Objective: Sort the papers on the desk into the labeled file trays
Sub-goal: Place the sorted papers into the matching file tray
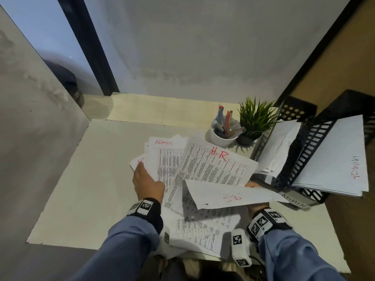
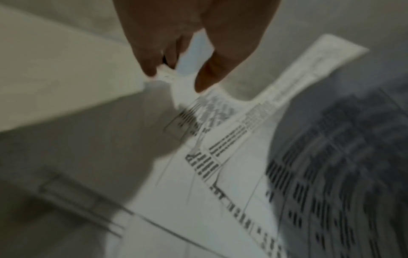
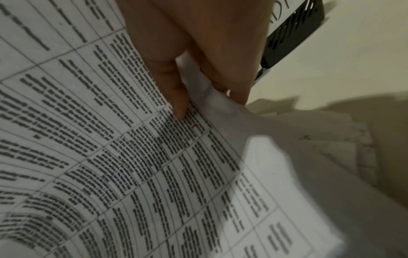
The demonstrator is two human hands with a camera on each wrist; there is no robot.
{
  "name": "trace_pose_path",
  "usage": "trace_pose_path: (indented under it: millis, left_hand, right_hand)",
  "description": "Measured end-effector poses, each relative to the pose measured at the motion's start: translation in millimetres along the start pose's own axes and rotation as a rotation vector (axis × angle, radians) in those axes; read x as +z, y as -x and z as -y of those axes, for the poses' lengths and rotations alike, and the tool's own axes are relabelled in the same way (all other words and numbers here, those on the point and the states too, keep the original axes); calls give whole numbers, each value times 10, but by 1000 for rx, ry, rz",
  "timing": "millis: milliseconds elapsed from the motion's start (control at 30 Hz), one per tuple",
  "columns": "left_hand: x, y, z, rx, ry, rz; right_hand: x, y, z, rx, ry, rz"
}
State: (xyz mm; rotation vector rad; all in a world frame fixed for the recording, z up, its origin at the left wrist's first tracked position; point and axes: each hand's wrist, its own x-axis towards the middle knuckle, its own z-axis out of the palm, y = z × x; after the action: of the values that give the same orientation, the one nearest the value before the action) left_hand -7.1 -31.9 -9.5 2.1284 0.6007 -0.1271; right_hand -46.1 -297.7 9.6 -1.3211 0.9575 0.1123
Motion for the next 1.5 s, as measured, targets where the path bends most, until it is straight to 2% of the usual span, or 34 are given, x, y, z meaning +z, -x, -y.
trace_pose_path:
  millis: [33,67,133,167,233,333,433,500,633,767,867,933,1033,1100,1167,1233,1267,1333,1400,1500]
  left_hand:
    - [-14,59,-74,55,-11,69]
    - [-19,133,-158,93,32,198]
    - [-22,257,-312,61,257,547]
    - [-15,287,-350,8,390,659]
    - [15,283,-382,-94,535,723]
    - [48,251,-426,-68,488,620]
    - [-3,248,-600,125,388,385]
    - [-93,274,-770,223,403,298]
    - [-210,338,-978,326,525,263]
    - [-147,392,-844,280,499,312]
    - [-38,443,-632,109,410,340]
    - [-12,464,-613,41,409,353]
    - [-97,453,-814,83,476,368]
    - [-143,394,-1004,229,396,302]
    - [-194,349,-1224,384,305,231]
    - [-239,356,-1487,500,270,205]
    - [-254,371,-1629,546,251,213]
    - [-253,414,-1895,637,146,223]
    - [-209,447,-2110,713,43,224]
    - [-94,529,-2393,767,-60,269]
  right_hand:
    - [23,23,12,-3,57,-18]
    - [-1,-21,-39,-17,85,-47]
    - [21,53,-2,-37,102,-45]
    - [46,129,54,-23,132,-11]
    - [85,237,115,-6,118,98]
    - [131,148,165,0,147,105]
    - [179,247,367,-146,135,66]
    - [207,401,591,-249,73,74]
    - [204,563,846,-495,-35,126]
    - [257,544,703,-428,58,166]
    - [303,451,414,-288,215,174]
    - [301,419,343,-239,209,154]
    - [234,398,542,-296,201,132]
    - [136,393,778,-397,129,111]
    - [19,342,1010,-548,112,-21]
    - [-112,226,1171,-614,242,-293]
    - [-170,145,1199,-582,315,-408]
    - [-246,-41,1171,-449,429,-470]
    - [-267,-206,1104,-235,439,-419]
    - [-308,-348,997,-3,291,-310]
